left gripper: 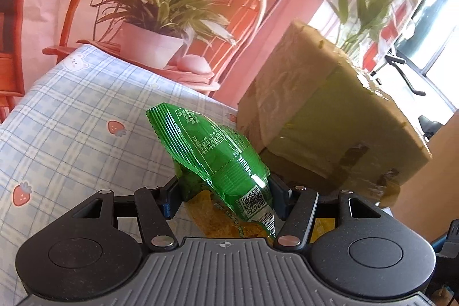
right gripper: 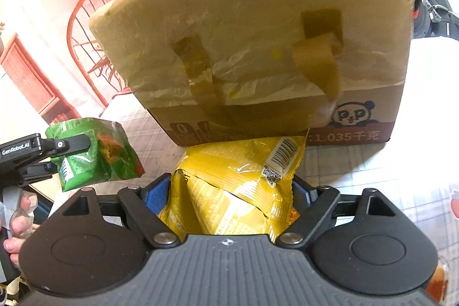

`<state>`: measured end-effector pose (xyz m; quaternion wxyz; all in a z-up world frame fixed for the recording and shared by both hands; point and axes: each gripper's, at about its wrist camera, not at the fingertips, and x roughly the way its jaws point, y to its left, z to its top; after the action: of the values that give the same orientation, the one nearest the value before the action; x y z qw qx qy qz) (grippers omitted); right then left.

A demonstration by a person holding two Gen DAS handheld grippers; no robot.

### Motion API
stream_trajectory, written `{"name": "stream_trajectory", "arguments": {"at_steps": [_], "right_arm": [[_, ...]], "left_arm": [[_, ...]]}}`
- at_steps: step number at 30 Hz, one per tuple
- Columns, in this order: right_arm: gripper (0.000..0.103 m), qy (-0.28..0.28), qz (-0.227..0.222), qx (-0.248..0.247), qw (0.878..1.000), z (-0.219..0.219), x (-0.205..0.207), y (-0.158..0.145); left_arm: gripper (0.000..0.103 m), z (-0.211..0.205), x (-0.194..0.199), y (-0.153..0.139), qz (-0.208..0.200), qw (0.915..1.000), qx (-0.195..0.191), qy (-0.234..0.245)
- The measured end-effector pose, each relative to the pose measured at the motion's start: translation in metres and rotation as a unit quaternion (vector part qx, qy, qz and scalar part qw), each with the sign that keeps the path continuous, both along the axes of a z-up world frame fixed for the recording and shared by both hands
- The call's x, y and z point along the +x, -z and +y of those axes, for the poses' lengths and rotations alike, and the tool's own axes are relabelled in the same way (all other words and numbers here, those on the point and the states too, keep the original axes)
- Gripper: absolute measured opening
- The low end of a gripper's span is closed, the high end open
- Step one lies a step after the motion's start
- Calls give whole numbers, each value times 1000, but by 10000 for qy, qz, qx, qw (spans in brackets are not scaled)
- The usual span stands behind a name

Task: Organize snacks
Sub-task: 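Close the left tool on the green bag while the right tool grips the yellow bag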

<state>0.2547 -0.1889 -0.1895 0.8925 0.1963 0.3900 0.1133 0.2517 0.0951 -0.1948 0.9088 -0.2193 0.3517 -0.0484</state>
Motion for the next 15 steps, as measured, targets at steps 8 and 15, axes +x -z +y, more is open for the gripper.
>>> {"name": "stream_trajectory", "arguments": {"at_steps": [8, 15], "right_arm": [[85, 157, -215, 6, 9996, -12, -17, -13], [85, 269, -395, 46, 9988, -18, -31, -21]], "left_arm": [[64, -22, -15, -15, -193, 9997, -7, 163], [64, -36, -24, -27, -330, 9990, -15, 294]]}}
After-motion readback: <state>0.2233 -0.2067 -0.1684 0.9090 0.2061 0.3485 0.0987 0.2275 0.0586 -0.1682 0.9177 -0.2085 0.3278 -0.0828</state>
